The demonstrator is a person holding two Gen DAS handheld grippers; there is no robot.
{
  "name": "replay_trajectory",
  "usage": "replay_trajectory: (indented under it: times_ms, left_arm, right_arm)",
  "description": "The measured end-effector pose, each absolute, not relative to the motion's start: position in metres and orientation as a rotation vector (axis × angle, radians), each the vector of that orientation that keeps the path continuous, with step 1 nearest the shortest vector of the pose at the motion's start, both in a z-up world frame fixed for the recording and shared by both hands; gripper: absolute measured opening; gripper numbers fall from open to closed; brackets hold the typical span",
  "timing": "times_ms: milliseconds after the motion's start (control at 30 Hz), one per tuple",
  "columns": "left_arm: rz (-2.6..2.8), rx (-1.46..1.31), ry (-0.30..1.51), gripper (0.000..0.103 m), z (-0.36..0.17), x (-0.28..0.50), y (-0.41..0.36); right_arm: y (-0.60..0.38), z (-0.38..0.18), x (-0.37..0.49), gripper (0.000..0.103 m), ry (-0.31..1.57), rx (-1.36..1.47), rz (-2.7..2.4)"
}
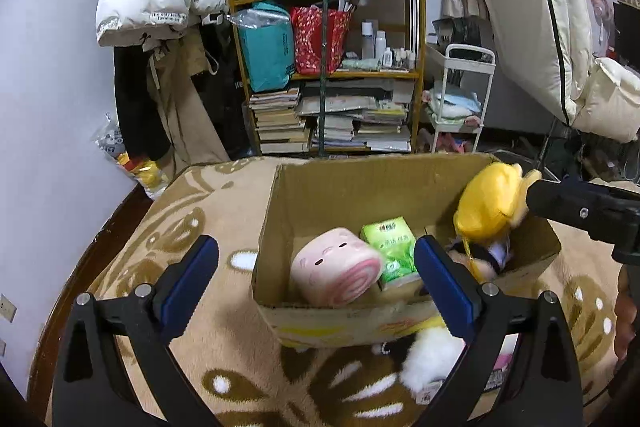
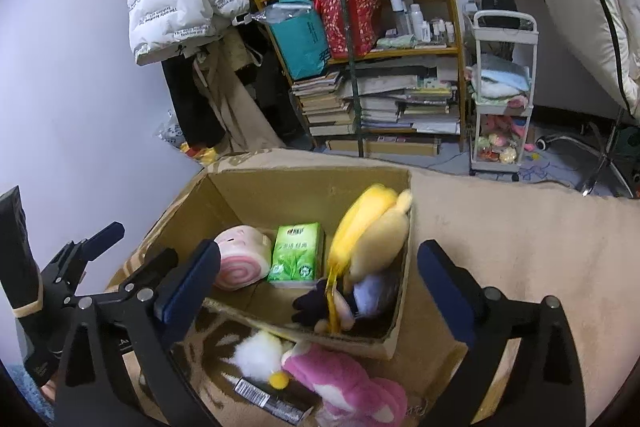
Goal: Organize soft objects
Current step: 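Open the left tool over the box while the right releases the yellow plush inside, then raise both tools away from the box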
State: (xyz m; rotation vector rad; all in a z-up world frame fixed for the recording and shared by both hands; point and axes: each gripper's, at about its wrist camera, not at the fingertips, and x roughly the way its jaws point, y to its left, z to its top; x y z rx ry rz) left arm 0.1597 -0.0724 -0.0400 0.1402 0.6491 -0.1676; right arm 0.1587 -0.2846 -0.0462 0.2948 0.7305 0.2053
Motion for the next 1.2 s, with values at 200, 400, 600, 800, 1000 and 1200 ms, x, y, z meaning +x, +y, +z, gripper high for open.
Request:
replay_trajectory:
  times_ms: [200,400,600,800,1000,1200]
  left_arm:
    - [-0.163,0.122,0.66,0.097,-0.037,0.149,-0.066]
    - [-0.147,0.108,0.655,0.097,-0.028,0.132,-0.057]
    - [-0.134,0.056,0.685,0.098,-0.023,0.113,-0.048]
    - [-0.157,0.037,0.708,0.097,-0.015,0.091,-0.046]
    - [-0.157,0.056,0.711,0.097,-0.015,0.068,-0.05]
    - [-0.159,0.092,0.723,0.097,-0.015,0.057,-0.055]
  right_arm:
    - [-0.287,-0.045,0.151,0.103,0.728,0.3,0.2]
    - [-0.289,-0.038,0.13,0.103,0.715,0.3,0.172]
    - [-0.29,-0.034,0.108,0.103,0.731,0.28,0.151]
    - [-0.289,-0.032,0.085,0.103,0.767,0.266,0.132]
    - [-0.293,-0.032,0.066,0.103,0.794,0.294,0.122]
    - [-0.29,-0.037,0.052,0.103,0.815,0.278,0.124]
